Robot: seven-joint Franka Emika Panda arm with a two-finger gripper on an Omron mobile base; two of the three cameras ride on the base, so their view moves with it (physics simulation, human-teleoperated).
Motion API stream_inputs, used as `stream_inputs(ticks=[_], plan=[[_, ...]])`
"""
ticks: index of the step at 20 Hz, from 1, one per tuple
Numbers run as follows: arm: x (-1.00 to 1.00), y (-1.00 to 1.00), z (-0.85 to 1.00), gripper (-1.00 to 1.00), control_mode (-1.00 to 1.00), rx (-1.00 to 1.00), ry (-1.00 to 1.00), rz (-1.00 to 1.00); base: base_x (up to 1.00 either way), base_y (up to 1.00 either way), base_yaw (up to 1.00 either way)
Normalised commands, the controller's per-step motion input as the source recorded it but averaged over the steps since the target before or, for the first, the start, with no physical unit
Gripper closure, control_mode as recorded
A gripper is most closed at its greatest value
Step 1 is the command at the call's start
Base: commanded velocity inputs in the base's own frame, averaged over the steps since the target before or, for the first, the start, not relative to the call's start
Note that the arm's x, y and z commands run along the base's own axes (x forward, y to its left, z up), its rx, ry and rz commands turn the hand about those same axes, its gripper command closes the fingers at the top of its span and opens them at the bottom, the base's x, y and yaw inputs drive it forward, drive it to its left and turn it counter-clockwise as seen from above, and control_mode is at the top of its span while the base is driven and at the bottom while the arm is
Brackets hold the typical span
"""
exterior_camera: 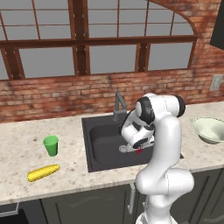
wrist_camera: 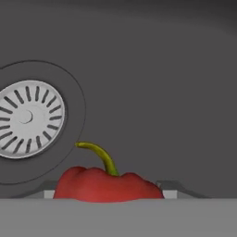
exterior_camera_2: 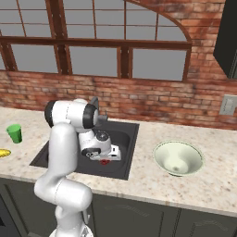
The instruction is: Remove the bell pepper and corn from the sink. Then move the bowl and cup from the counter to the sink for washing.
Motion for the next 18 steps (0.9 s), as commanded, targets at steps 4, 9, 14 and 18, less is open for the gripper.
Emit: stream_inputs(ticks=[4,9,14,18], plan=[[-0.09,0.0,-0.09,1.0,-1.0,0.0,0.0,0.04,0.0,0.0,0.0],[-0.21,0.0,0.11,1.0,-1.0,0.0,0.0,0.02,0.0,0.0,0.0],[-0.2,0.0,0.33,1.0,-1.0,0.0,0.0,0.0,0.0,0.0,0.0],[-0.19,0.0,0.4,1.0,-1.0,0.0,0.0,0.02,0.0,0.0,0.0]])
